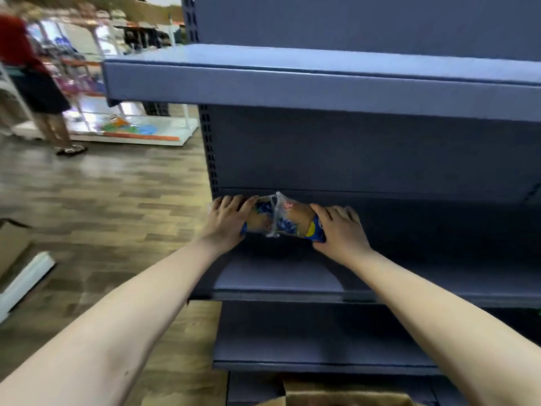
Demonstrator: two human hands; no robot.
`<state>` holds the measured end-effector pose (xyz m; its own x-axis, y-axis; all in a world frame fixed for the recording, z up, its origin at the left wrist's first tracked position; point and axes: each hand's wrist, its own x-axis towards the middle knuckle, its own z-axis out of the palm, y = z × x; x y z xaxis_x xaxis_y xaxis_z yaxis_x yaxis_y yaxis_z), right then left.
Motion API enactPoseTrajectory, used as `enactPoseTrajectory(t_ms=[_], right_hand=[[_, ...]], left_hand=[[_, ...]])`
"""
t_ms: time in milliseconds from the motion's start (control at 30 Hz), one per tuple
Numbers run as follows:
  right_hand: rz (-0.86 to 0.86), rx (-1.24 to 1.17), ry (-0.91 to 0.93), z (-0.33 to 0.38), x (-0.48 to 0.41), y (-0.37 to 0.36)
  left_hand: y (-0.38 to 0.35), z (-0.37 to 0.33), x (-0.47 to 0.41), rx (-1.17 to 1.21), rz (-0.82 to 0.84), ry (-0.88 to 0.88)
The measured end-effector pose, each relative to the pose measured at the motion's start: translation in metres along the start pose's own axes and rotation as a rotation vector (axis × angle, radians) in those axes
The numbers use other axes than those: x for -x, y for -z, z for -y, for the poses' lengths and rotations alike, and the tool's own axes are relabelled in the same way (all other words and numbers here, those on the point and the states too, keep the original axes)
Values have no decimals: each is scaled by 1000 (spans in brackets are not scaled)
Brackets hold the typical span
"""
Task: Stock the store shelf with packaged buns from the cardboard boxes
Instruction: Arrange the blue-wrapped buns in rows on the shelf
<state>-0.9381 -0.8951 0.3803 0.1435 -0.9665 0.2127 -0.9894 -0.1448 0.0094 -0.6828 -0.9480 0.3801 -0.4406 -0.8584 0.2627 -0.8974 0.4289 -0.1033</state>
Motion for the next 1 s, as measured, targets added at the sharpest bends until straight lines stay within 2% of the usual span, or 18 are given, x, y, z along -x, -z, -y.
enactPoseTrajectory(t_ms=[167, 367, 533, 667, 800, 1000], right_hand=[[15, -11, -24, 24, -29, -14], [37, -13, -40, 22, -45, -18], [2, -20, -121, 14, -57, -13], [-78, -41, -133, 15, -80, -5], [-74, -63, -2, 31, -108, 0], [-37, -75, 196, 80, -145, -20]], left_hand=[[-6, 36, 8, 7, 16, 74], [-20, 36, -4, 103, 63, 131], [-27, 31, -16, 210, 195, 236], [-25, 33, -15, 256, 212, 137], [-16, 39, -4, 335, 281, -55], [-17, 38, 9, 325, 248, -83]])
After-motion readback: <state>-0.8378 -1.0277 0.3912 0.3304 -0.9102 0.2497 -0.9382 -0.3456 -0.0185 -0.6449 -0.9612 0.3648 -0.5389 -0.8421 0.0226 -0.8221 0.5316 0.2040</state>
